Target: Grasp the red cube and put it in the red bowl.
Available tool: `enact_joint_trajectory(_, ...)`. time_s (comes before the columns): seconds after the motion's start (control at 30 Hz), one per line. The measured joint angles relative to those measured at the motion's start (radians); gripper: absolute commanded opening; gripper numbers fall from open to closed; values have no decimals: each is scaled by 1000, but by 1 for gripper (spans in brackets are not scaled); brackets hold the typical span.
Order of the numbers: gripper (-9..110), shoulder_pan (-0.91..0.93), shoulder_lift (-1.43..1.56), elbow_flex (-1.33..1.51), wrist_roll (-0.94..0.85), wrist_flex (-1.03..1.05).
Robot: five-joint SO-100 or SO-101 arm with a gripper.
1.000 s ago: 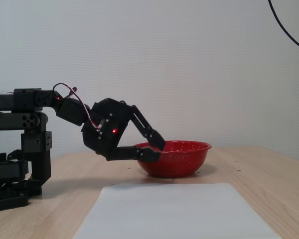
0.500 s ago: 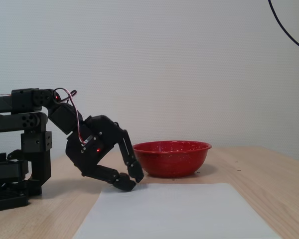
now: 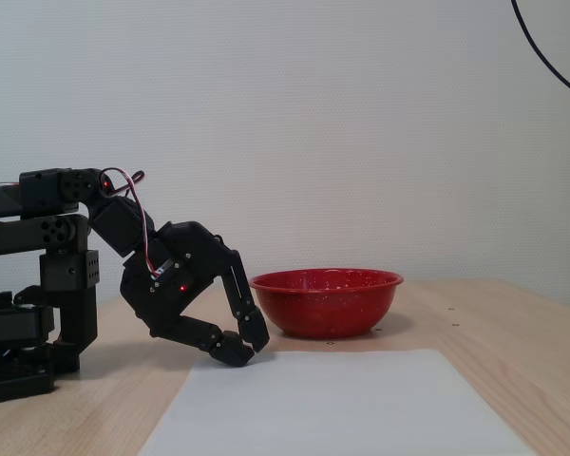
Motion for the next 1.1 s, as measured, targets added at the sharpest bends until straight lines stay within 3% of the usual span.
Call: enact_joint_trajectory(1.1, 0, -11, 9, 0, -43, 15)
